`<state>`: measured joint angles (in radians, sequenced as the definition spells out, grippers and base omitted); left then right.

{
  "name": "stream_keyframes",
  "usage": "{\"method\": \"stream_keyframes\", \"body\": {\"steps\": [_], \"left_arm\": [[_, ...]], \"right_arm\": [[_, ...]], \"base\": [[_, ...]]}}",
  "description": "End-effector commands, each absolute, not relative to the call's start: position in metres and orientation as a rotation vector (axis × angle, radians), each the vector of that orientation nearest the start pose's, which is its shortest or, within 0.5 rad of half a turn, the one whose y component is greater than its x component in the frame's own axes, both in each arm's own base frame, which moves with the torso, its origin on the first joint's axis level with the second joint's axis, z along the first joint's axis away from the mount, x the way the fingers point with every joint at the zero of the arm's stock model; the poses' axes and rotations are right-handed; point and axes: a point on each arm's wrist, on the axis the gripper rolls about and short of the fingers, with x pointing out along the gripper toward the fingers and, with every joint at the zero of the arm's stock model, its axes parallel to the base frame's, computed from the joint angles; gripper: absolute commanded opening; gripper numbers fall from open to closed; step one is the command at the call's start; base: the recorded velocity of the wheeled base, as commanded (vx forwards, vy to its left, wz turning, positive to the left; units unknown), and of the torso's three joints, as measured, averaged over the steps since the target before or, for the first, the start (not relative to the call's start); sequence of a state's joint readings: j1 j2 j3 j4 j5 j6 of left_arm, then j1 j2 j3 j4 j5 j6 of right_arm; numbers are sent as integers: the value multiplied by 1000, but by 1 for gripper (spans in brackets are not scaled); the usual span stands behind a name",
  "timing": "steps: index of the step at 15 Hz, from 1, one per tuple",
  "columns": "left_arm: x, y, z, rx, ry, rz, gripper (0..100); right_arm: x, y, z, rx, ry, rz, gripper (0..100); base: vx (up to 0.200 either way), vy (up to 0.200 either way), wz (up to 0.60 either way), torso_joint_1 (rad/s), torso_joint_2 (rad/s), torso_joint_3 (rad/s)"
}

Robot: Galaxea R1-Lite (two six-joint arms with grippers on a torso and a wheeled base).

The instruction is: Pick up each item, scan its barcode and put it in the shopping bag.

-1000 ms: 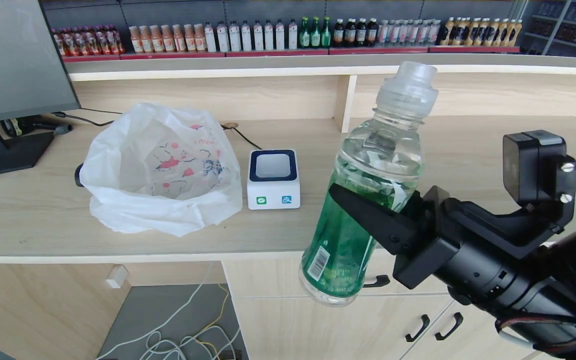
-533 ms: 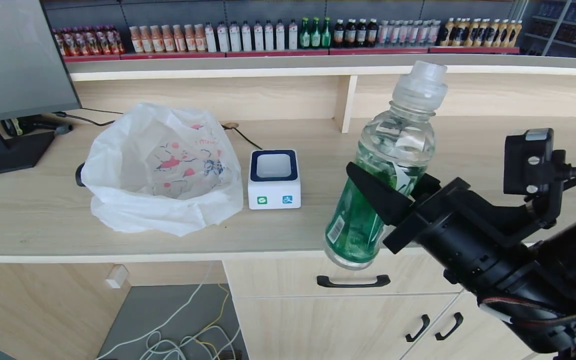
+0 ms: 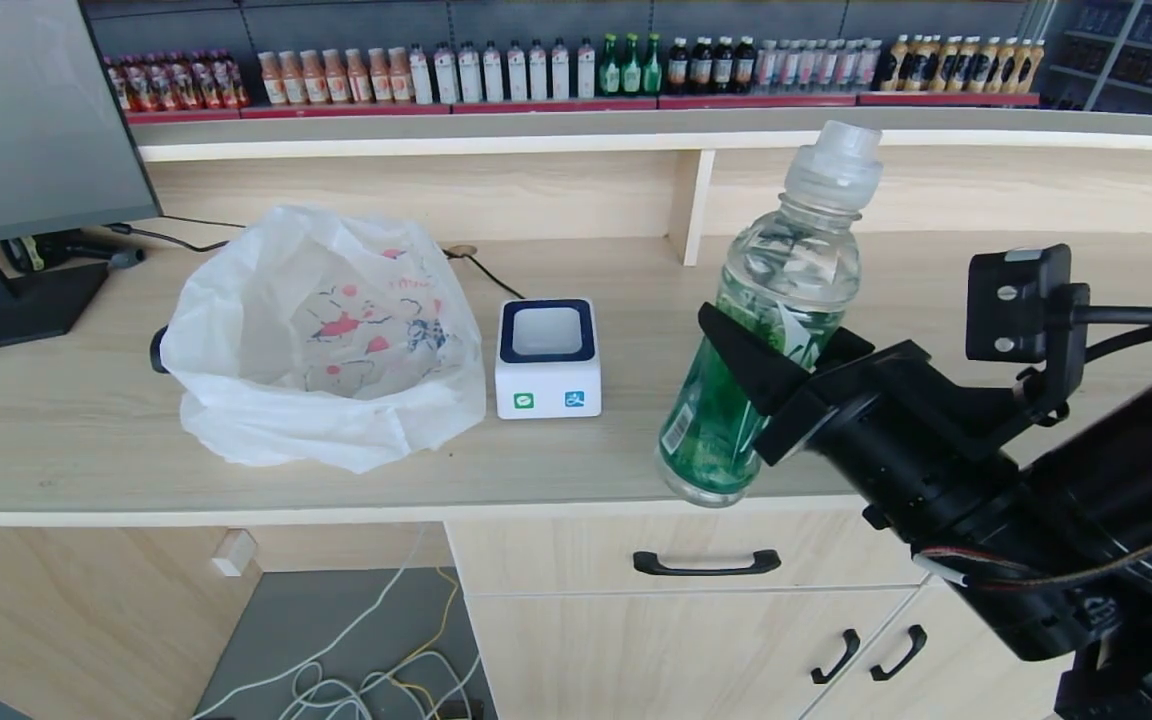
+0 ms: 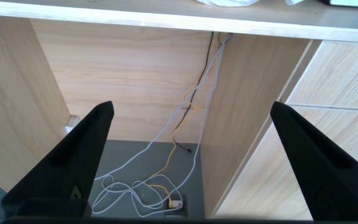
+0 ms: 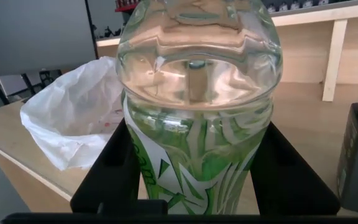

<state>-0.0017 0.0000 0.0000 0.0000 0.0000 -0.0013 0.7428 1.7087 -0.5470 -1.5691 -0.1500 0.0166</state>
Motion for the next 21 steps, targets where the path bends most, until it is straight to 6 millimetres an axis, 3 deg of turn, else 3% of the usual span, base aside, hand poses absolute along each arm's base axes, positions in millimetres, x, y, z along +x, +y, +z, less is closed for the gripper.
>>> {"method": "stream_keyframes", "body": {"steps": [1, 3, 15, 21], "left_arm": [[-23, 0, 75, -2, 0, -2, 100], [-23, 0, 75, -3, 0, -2, 100], [-23, 0, 75, -5, 0, -2, 100], [-23, 0, 75, -3, 0, -2, 100]], "right_arm": [[205, 183, 208, 199, -371, 588, 0], [205, 184, 207, 201, -367, 590, 0], [195, 174, 211, 249, -364, 594, 0], [198, 170, 216, 230, -389, 569, 0]], "base": [[0, 0, 0, 0, 0, 0], [0, 0, 0, 0, 0, 0], [0, 200, 0, 6, 2, 2], [0, 0, 0, 0, 0, 0]]}}
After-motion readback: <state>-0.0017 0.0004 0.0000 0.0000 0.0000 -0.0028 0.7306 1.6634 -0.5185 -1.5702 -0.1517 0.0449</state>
